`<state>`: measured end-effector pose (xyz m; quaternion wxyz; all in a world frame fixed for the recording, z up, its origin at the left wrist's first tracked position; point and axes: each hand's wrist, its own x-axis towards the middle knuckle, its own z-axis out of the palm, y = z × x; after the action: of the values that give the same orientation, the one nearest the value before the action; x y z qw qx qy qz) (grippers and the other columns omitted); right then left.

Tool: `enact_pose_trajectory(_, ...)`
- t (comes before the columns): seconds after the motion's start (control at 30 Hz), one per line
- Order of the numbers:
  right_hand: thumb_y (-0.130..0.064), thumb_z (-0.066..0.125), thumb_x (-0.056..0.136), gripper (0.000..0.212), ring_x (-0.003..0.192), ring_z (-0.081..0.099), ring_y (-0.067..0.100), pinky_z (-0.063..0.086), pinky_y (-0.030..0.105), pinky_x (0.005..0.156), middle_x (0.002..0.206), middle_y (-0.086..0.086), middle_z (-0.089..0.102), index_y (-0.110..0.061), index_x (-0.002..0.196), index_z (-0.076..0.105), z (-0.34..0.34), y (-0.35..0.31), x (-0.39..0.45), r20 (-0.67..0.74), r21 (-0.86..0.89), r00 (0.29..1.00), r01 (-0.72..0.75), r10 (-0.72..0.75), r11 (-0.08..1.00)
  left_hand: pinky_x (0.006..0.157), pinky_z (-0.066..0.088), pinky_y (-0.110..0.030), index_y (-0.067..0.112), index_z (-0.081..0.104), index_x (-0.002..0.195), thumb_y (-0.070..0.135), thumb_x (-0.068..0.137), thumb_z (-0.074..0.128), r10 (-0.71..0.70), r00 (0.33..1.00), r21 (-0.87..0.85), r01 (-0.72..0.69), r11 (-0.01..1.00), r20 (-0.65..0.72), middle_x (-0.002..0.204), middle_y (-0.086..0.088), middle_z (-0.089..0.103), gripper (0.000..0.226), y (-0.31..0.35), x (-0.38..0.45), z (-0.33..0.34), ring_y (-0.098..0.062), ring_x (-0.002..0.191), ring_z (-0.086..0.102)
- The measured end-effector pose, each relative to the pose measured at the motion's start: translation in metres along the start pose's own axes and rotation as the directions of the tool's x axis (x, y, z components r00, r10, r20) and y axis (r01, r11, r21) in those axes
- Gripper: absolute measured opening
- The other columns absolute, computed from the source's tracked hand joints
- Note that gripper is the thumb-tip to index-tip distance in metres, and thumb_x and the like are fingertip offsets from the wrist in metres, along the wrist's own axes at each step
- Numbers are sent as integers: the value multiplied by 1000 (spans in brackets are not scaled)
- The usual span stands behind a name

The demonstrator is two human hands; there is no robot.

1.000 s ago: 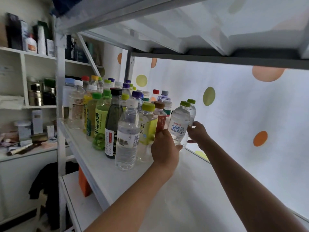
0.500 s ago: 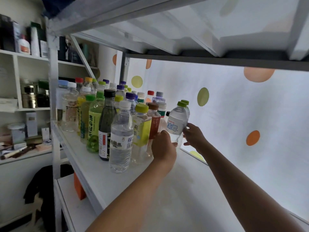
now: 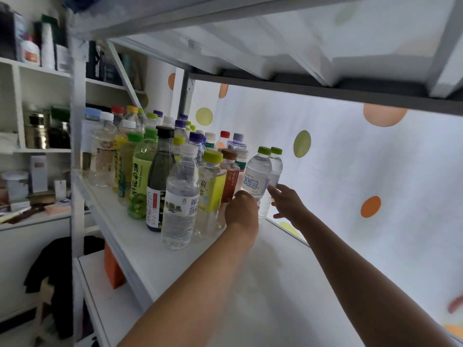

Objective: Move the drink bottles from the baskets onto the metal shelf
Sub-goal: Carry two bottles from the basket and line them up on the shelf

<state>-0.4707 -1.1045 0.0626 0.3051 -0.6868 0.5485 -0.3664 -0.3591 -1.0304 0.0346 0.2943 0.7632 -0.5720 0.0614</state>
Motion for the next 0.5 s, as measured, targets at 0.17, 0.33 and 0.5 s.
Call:
enact_pose_trajectory(0.17,-39,52,100,40,79,65,31,60,50,75,89,13,65,-2,109,63,3,-16,-23,-116,-149,993,-5,-13,989,88,49,-31,5,55,122,13,97,52,154,985,153,-163,975,72,116,-10,66,26,-13,-19,-14,-26,107,64)
enact_pose_trajectory(0.33,-29,56,97,21,85,64,22,52,35,81,95,1,68,-13,93,70,14,-23,-79,-35,-480,956,240,-292,844,79,51,-36,15,39,133,11,96,50,357,934,-45,-355,934,33,112,-9,62,38,-49,-66,-52,-28,103,63)
enact_pose_trajectory(0.5,-31,56,98,22,104,63,15,50,33,93,114,-5,70,-21,112,70,52,-51,-163,97,-658,839,458,-535,598,93,47,-34,18,41,141,22,102,40,502,861,-231,-508,830,-89,130,-4,59,38,-125,-109,-98,-21,116,55)
